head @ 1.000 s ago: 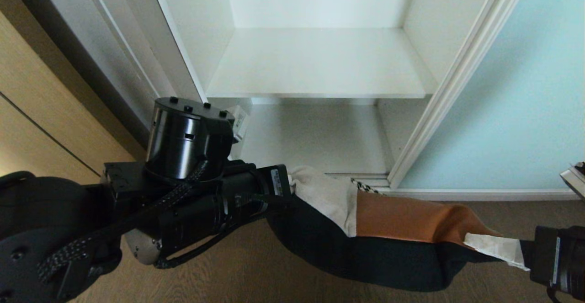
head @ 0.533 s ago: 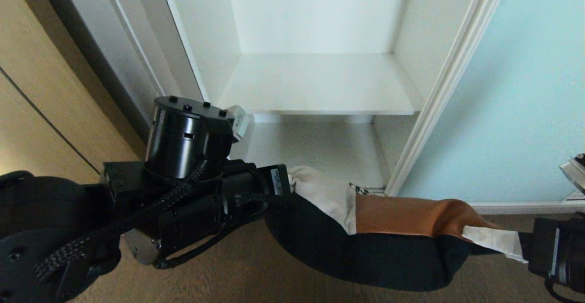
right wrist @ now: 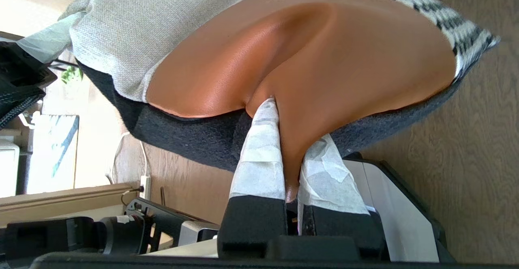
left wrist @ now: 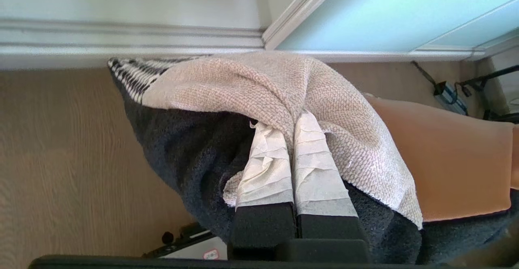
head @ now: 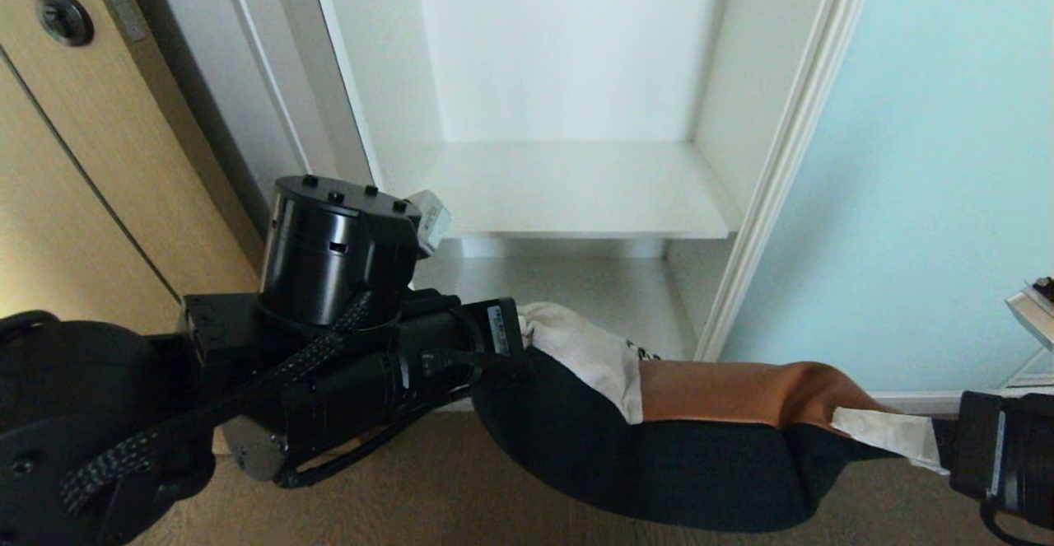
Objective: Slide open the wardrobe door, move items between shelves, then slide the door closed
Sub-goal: Place the pillow on the higher shelf
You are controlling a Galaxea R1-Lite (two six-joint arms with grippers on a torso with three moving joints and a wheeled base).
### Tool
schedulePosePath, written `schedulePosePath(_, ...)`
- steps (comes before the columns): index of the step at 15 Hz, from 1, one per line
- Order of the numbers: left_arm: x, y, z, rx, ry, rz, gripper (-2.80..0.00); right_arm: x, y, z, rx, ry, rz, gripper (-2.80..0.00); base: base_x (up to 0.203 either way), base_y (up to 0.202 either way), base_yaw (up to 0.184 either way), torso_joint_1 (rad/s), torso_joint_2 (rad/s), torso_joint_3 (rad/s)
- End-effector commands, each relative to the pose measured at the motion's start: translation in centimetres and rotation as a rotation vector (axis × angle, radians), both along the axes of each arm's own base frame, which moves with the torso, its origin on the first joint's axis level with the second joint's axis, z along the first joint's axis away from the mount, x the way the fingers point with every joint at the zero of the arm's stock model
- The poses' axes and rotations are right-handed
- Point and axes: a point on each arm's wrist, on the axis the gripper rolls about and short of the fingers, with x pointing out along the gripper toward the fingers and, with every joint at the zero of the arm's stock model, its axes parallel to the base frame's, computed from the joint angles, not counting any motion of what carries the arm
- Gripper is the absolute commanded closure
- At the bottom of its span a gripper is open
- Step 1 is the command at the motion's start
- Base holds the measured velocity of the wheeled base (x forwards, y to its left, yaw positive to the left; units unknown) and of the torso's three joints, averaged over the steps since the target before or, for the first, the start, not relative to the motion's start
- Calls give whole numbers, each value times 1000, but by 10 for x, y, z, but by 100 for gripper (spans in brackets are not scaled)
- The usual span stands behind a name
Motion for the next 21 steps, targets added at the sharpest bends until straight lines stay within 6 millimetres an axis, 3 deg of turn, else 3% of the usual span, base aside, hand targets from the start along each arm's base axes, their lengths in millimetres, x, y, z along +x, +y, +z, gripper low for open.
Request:
schedulePosePath(1, 1, 0, -1, -1, 4, 3, 0, 0, 0, 0, 2, 4, -1, 0, 0, 0, 0, 2, 6, 201)
schedulePosePath(11, 1, -1, 0, -3, 0, 6, 0, 0, 0, 0, 4, 0, -1, 0, 0, 0, 0, 3, 1, 201)
schedulePosePath(21, 0, 1, -8, 15, 19, 6, 0, 3, 2, -2, -6, 13, 6, 0, 0, 0, 0, 1, 2, 20)
